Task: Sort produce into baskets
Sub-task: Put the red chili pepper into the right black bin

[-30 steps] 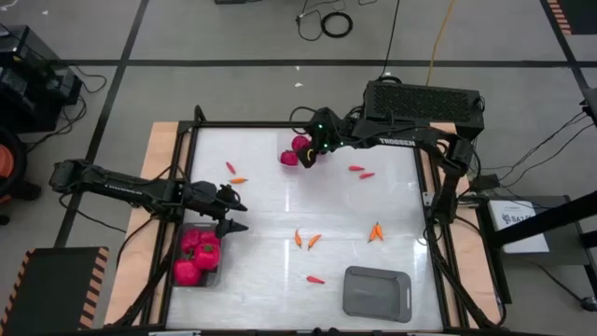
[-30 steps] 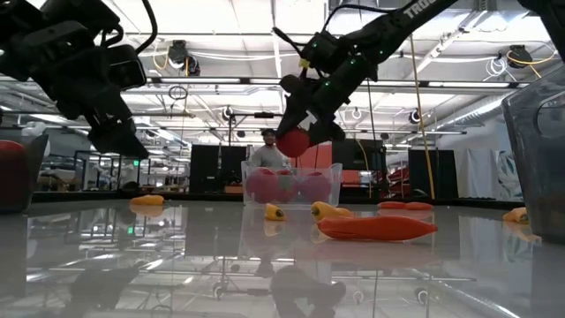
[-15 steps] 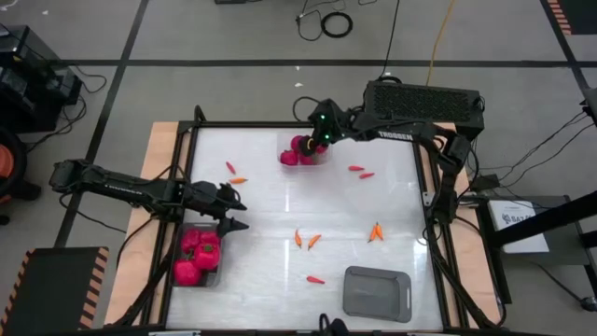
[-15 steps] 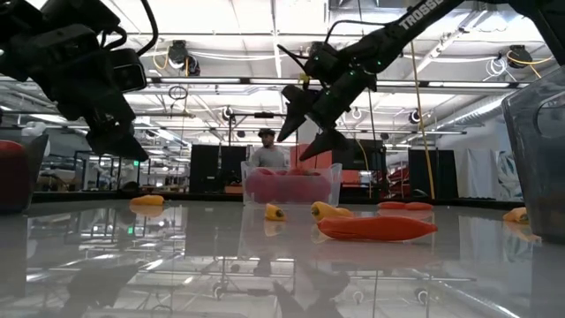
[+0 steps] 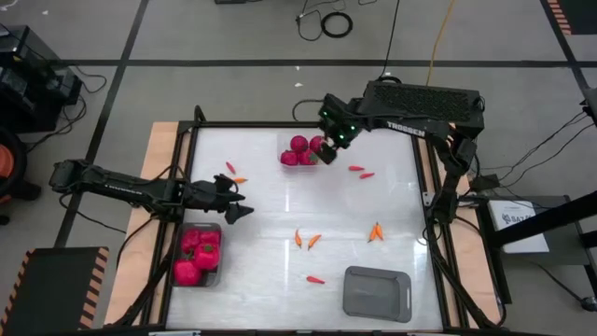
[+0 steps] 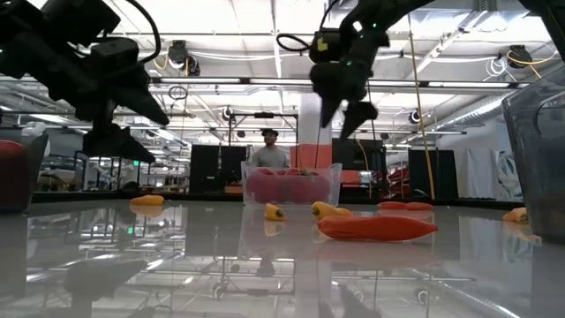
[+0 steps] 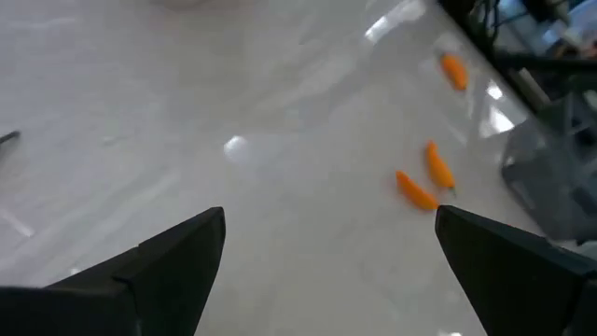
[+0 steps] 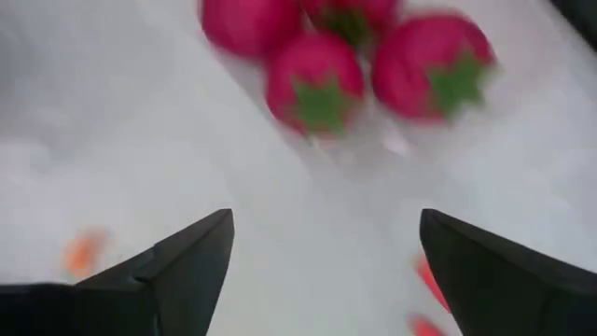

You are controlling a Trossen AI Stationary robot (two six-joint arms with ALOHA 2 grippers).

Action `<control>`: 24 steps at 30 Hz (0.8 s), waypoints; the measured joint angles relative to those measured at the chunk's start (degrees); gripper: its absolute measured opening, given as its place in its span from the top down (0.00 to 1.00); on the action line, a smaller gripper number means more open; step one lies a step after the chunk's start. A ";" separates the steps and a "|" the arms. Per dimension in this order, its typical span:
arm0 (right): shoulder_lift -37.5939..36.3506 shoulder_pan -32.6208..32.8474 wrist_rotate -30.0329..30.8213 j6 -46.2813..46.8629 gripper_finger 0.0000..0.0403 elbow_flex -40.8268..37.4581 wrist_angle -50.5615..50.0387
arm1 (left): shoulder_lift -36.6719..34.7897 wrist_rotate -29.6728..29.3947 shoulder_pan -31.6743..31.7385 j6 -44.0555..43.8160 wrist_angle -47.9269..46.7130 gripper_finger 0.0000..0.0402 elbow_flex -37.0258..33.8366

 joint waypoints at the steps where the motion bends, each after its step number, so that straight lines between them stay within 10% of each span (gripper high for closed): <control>1: -0.64 0.36 2.23 -1.41 0.18 -0.01 -2.49 | 0.00 -0.03 0.05 -0.09 0.97 0.03 0.00; 15: -16.87 -2.15 8.01 -3.72 0.26 -36.28 26.41 | 0.00 -6.98 0.05 -3.21 4.96 0.03 0.04; 24: -16.38 -2.59 13.75 -5.70 0.26 -42.83 32.46 | 0.00 -7.04 0.05 -4.74 4.86 0.03 0.04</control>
